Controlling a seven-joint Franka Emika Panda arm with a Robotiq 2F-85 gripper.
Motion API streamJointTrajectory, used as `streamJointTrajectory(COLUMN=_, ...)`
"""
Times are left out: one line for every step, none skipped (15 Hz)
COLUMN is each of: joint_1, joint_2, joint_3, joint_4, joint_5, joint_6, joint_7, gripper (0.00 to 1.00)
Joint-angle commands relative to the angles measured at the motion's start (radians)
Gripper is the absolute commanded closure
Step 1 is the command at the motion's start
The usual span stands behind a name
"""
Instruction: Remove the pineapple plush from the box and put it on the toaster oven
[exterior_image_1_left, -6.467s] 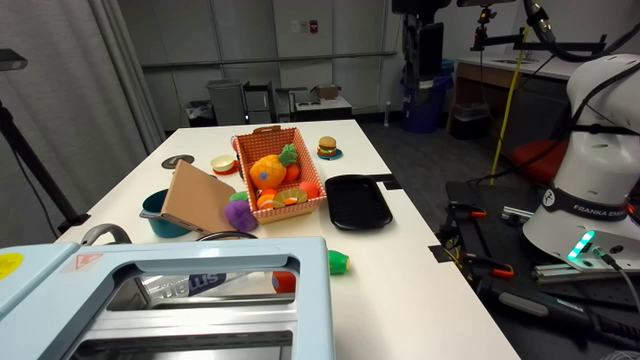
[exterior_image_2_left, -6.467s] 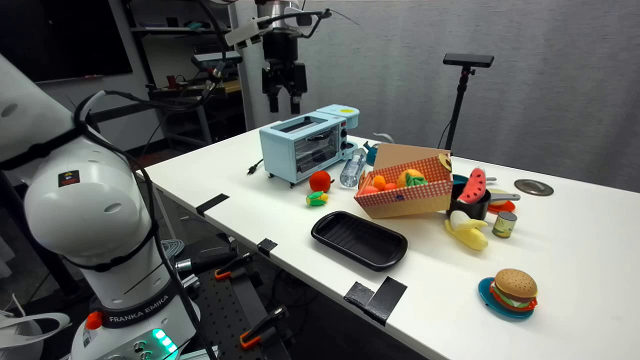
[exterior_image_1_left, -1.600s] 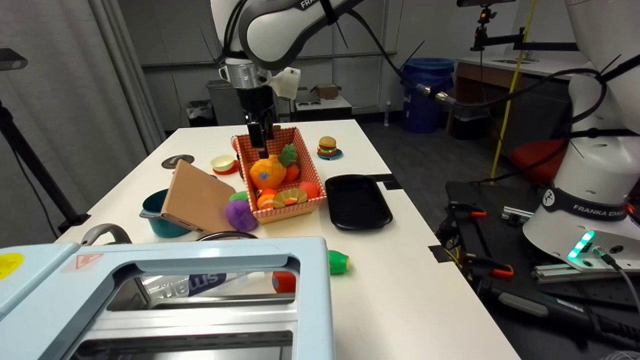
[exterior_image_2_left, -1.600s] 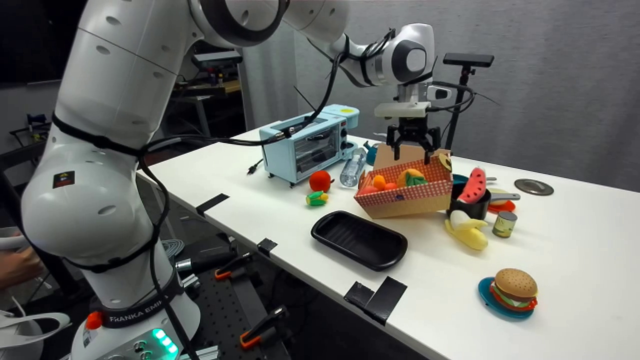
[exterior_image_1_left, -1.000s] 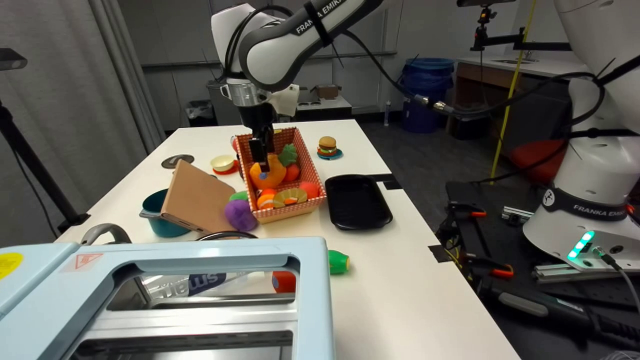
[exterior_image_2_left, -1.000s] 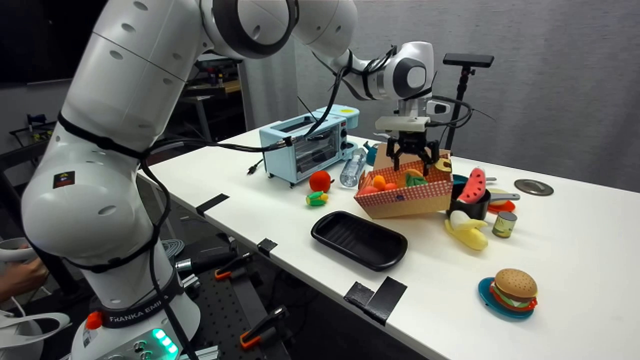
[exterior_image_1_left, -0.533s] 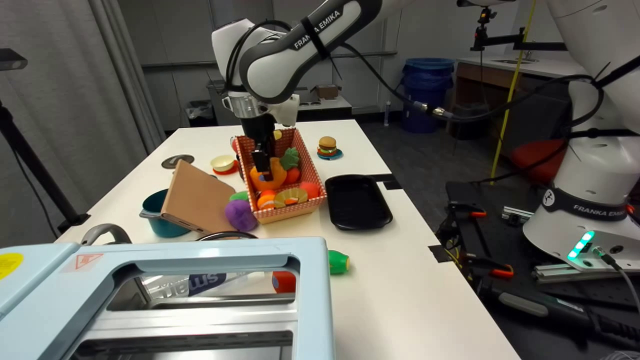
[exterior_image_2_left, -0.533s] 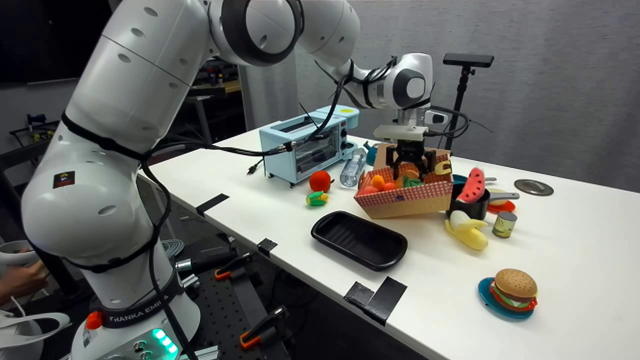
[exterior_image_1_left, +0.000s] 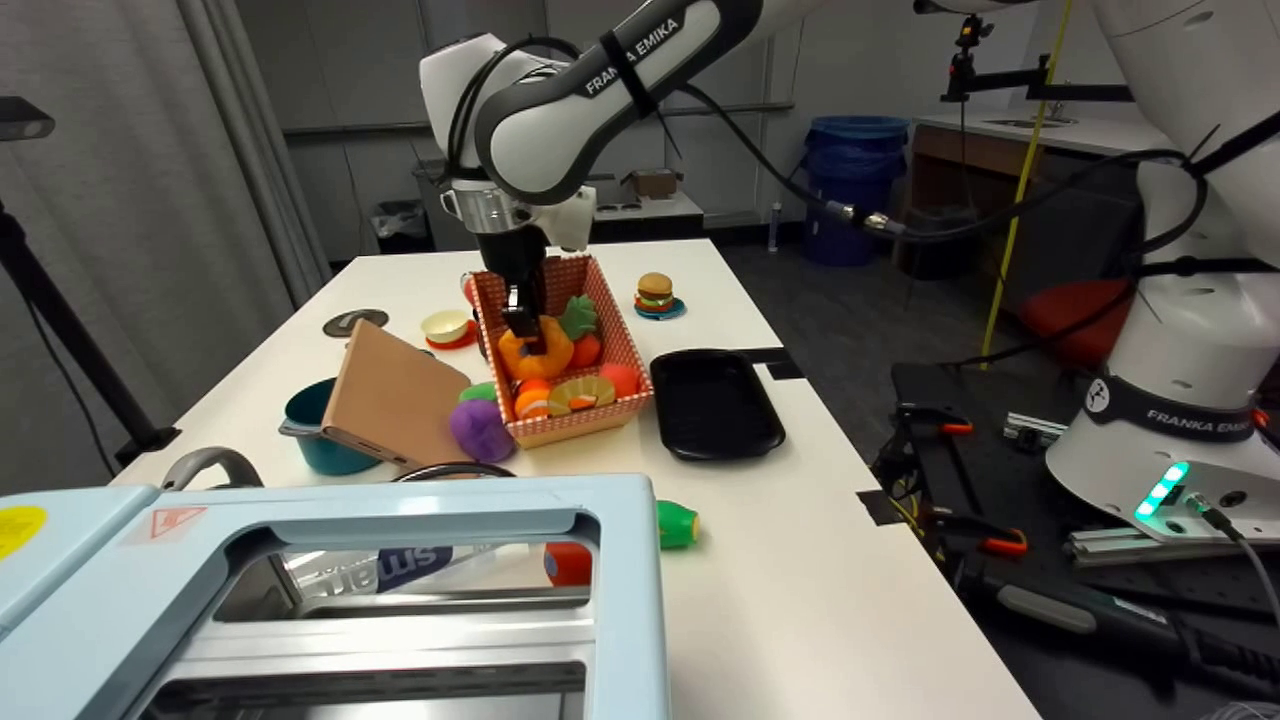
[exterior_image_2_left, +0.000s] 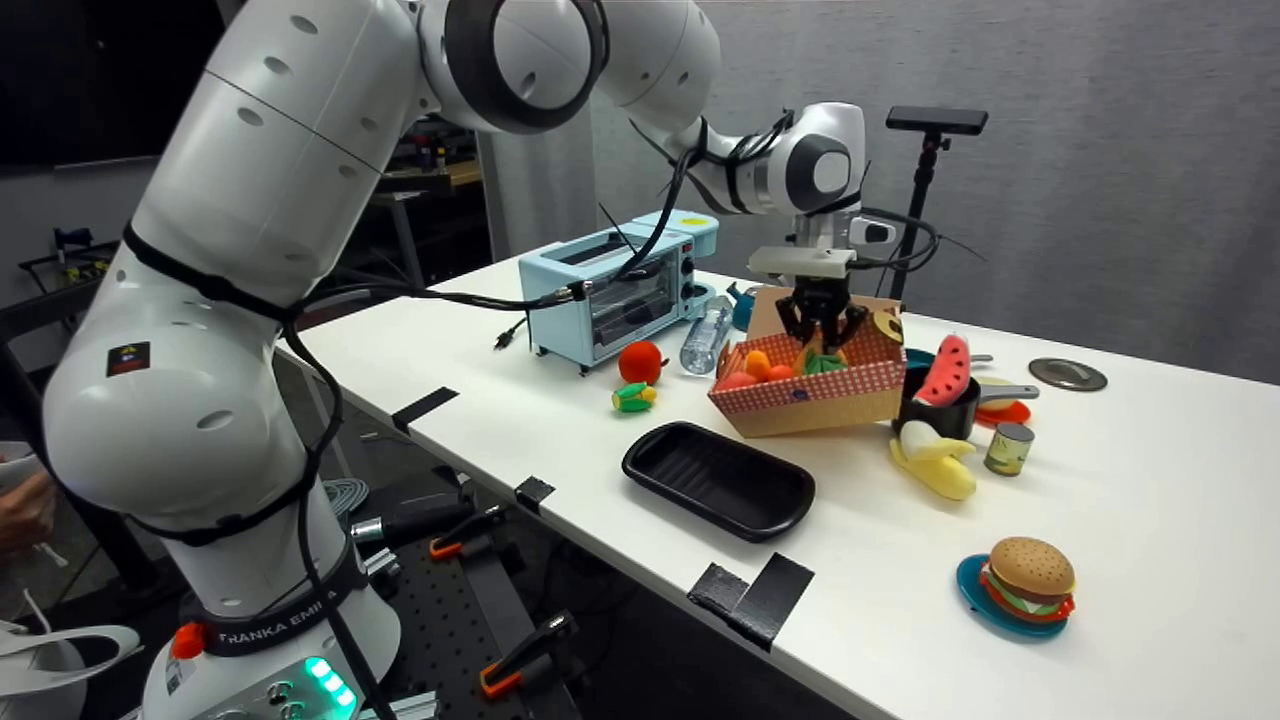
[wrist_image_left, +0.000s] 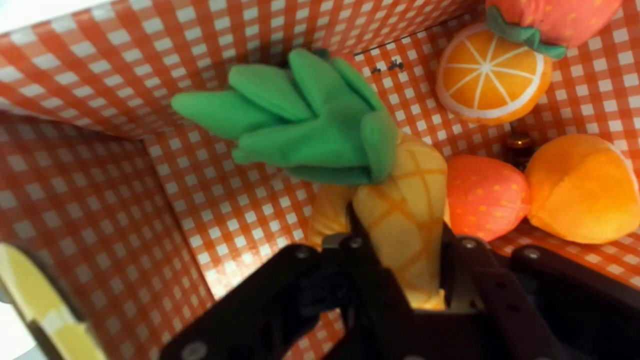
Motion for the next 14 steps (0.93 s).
streamJointTrajectory(joint_1=0.012, joint_2=-0.043, joint_3=0.002, joint_4=-0.019, joint_5=0.003, joint_6=0.005, joint_7=0.034, gripper=0.97)
streamJointTrajectory(joint_1=0.014, joint_2=-0.061, joint_3=0.005, joint_4=-0.031, joint_5=0.005, joint_6=0.007, joint_7=0.039, gripper=0.98)
streamJointTrajectory(joint_1=0.018, joint_2=-0.078, joint_3=0.006, joint_4=-0.041, joint_5=0.005, joint_6=0.007, joint_7=0.046, gripper=0.95)
streamJointTrajectory(joint_1=0.022, joint_2=-0.103, joint_3=0.007, joint_4=-0.057, joint_5=0.004, joint_6=0.009, joint_7=0.056, gripper=0.95)
streamJointTrajectory(joint_1=0.026, joint_2=-0.127, joint_3=0.008, joint_4=-0.070, joint_5=0.004, joint_6=0.009, joint_7=0.065, gripper=0.95)
streamJointTrajectory(joint_1=0.029, joint_2=-0.154, joint_3=0.009, joint_4=-0.086, joint_5=0.003, joint_6=0.008, joint_7=0.073, gripper=0.95)
streamJointTrajectory(joint_1=0.032, joint_2=-0.182, joint_3=0.011, joint_4=-0.106, joint_5=0.005, joint_6=0.010, joint_7=0.082, gripper=0.95)
streamJointTrajectory(joint_1=0.035, joint_2=-0.211, joint_3=0.012, joint_4=-0.123, joint_5=0.005, joint_6=0.009, joint_7=0.090, gripper=0.95)
streamJointTrajectory(joint_1=0.037, joint_2=-0.241, joint_3=0.014, joint_4=-0.141, joint_5=0.004, joint_6=0.008, joint_7=0.100, gripper=0.95)
streamJointTrajectory(joint_1=0.039, joint_2=-0.271, joint_3=0.017, joint_4=-0.160, joint_5=0.007, joint_6=0.006, joint_7=0.109, gripper=0.95)
streamJointTrajectory(joint_1=0.041, joint_2=-0.299, joint_3=0.019, joint_4=-0.177, joint_5=0.007, joint_6=0.002, joint_7=0.118, gripper=0.95)
streamJointTrajectory(joint_1=0.045, joint_2=-0.330, joint_3=0.023, joint_4=-0.199, joint_5=0.005, joint_6=-0.003, joint_7=0.129, gripper=0.95)
streamJointTrajectory(joint_1=0.046, joint_2=-0.358, joint_3=0.028, joint_4=-0.218, joint_5=0.009, joint_6=-0.007, joint_7=0.134, gripper=0.95)
streamJointTrajectory(joint_1=0.050, joint_2=-0.385, joint_3=0.032, joint_4=-0.238, joint_5=0.007, joint_6=-0.013, joint_7=0.143, gripper=0.95)
